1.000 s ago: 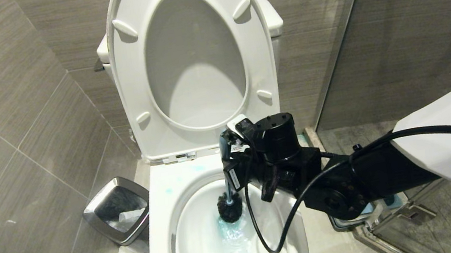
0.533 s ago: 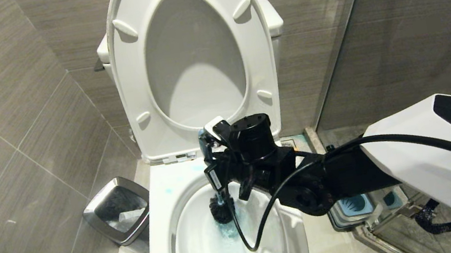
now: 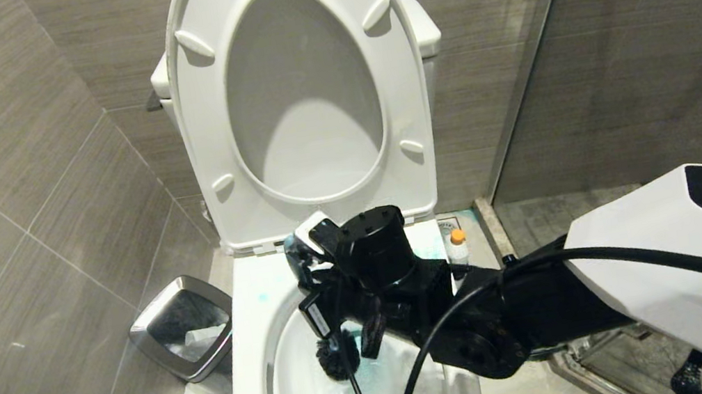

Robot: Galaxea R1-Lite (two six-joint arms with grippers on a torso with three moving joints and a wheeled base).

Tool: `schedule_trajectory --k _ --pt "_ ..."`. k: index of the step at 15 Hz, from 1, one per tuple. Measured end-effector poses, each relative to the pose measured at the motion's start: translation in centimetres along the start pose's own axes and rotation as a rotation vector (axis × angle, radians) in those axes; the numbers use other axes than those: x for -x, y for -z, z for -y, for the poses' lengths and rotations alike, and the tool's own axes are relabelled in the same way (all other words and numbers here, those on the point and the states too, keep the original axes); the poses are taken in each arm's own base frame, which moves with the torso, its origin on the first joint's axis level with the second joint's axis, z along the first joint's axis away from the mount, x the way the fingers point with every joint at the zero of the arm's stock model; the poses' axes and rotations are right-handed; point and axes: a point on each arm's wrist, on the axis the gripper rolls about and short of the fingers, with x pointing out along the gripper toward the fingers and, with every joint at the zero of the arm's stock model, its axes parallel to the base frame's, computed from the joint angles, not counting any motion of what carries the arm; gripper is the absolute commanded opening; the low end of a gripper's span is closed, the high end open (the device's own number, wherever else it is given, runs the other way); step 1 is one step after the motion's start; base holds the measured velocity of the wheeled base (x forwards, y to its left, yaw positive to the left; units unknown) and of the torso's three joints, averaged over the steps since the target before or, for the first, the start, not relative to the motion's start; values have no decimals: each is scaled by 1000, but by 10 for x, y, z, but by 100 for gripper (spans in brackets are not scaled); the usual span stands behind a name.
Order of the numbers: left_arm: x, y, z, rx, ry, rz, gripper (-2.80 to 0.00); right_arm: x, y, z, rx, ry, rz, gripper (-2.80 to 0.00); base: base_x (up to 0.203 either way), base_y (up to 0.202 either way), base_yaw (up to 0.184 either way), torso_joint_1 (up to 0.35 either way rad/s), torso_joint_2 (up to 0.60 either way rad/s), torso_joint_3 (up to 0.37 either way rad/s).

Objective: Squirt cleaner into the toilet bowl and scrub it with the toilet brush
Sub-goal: Scrub the toilet bowl

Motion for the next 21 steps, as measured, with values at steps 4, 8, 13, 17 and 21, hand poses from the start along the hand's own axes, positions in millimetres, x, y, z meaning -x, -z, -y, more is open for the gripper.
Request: schedule_trajectory --k 4,8,13,17,21 --pt "0 0 0 0 0 0 -280 27 16 -13 -16 -39 -75 -280 0 0 0 0 0 0" --pt "0 0 0 0 0 0 -280 56 19 -10 -16 -48 -106 -280 0 0 0 0 0 0" --pt "0 0 0 0 0 0 -280 57 15 9 -33 -5 -81 -280 0 0 0 0 0 0" --pt "0 0 0 0 0 0 -280 32 4 38 -71 -80 7 -280 0 0 0 0 0 0" --pt "0 0 0 1 0 0 -280 11 -13 48 -53 -308 173 -280 0 0 0 0 0 0"
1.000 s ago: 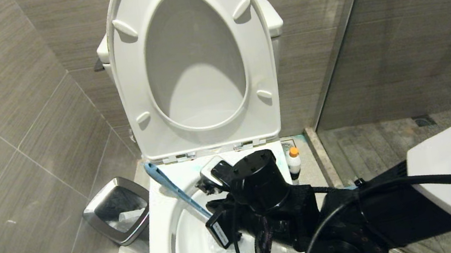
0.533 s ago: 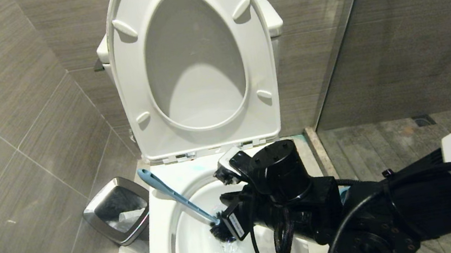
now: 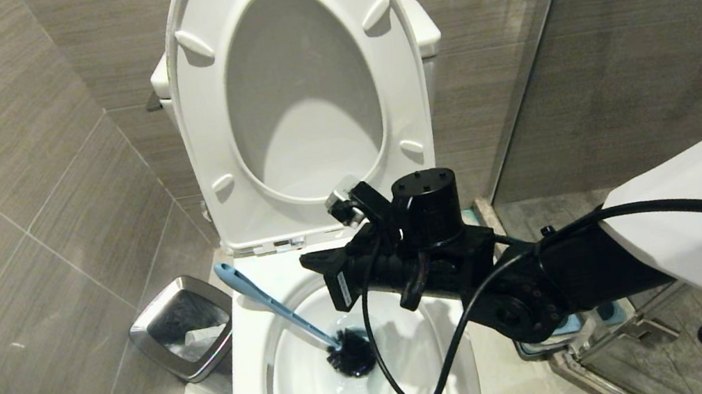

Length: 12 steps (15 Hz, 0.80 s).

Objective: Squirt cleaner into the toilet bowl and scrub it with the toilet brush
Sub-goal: Scrub the toilet bowl

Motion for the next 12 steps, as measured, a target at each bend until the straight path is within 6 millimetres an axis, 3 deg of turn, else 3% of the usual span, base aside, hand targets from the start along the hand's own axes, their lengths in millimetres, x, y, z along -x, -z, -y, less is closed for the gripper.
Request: schedule_trajectory --k 4,5,12 --pt "0 0 0 0 1 0 -280 -5 3 4 13 -42 3 -280 0 0 0 0 0 0" --pt "0 0 0 0 1 0 -280 -6 4 6 35 -39 5 0 0 0 0 0 0 0" --pt "0 0 0 -1 0 0 -280 -20 9 19 190 -72 16 0 0 0 0 0 0 0"
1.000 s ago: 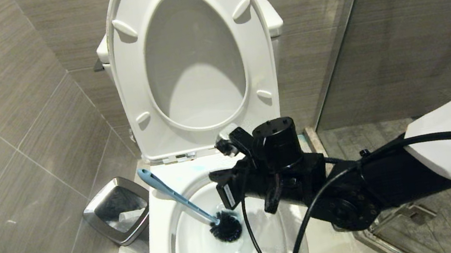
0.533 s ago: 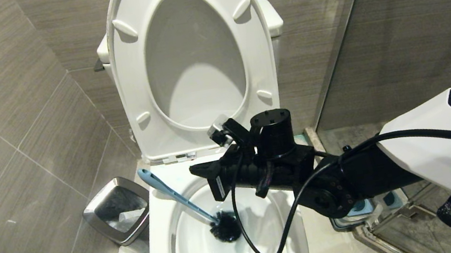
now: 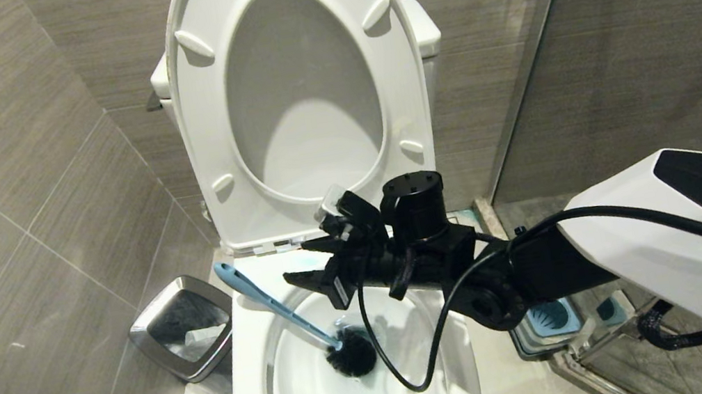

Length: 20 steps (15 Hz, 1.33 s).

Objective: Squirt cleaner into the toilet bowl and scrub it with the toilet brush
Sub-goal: Scrub the toilet bowl

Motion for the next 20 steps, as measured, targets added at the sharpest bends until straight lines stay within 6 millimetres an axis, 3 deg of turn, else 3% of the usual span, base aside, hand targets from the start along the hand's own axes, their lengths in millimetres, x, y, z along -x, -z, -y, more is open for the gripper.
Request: schedule_trajectory --k 4,12,20 --pt "0 0 0 0 0 0 -280 -10 7 5 50 -80 -46 0 0 0 0 0 0 0" --pt "0 0 0 1 0 0 -280 -46 0 21 68 -106 -66 0 0 0 0 0 0 0" --pt "0 0 0 0 0 0 -280 -70 30 3 48 -167 -113 0 0 0 0 0 0 0"
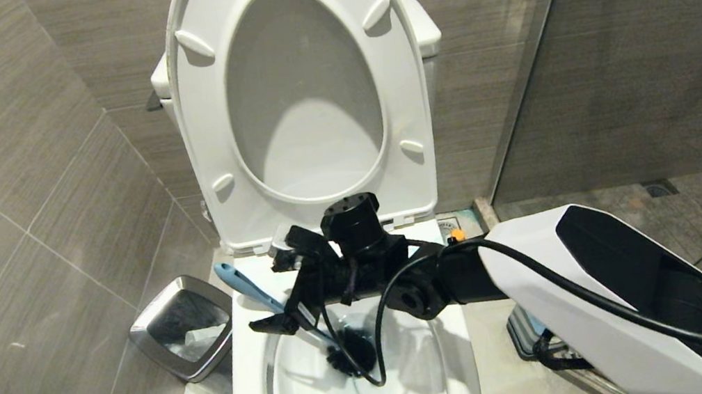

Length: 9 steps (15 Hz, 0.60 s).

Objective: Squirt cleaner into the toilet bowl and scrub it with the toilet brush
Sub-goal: Scrub the toilet bowl

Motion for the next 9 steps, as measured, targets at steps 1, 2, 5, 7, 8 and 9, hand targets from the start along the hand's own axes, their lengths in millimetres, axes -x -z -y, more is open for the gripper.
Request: schedule_trajectory --k 1,2,5,7,8,9 --pt "0 0 0 0 0 0 -280 -3 3 0 8 8 10 0 0 0 0 0 0 0" --pt "0 0 0 0 0 0 -280 -5 5 0 19 20 27 0 0 0 0 0 0 0" --pt "0 0 0 0 0 0 -280 -13 15 0 32 91 30 0 0 0 0 0 0 0" --pt "0 0 0 0 0 0 -280 -21 21 -4 47 178 35 0 0 0 0 0 0 0" --pt "0 0 0 0 0 0 -280 -25 23 -7 56 225 48 0 0 0 0 0 0 0" --pt "0 0 0 0 0 0 -280 -30 27 -10 62 270 56 0 0 0 0 0 0 0"
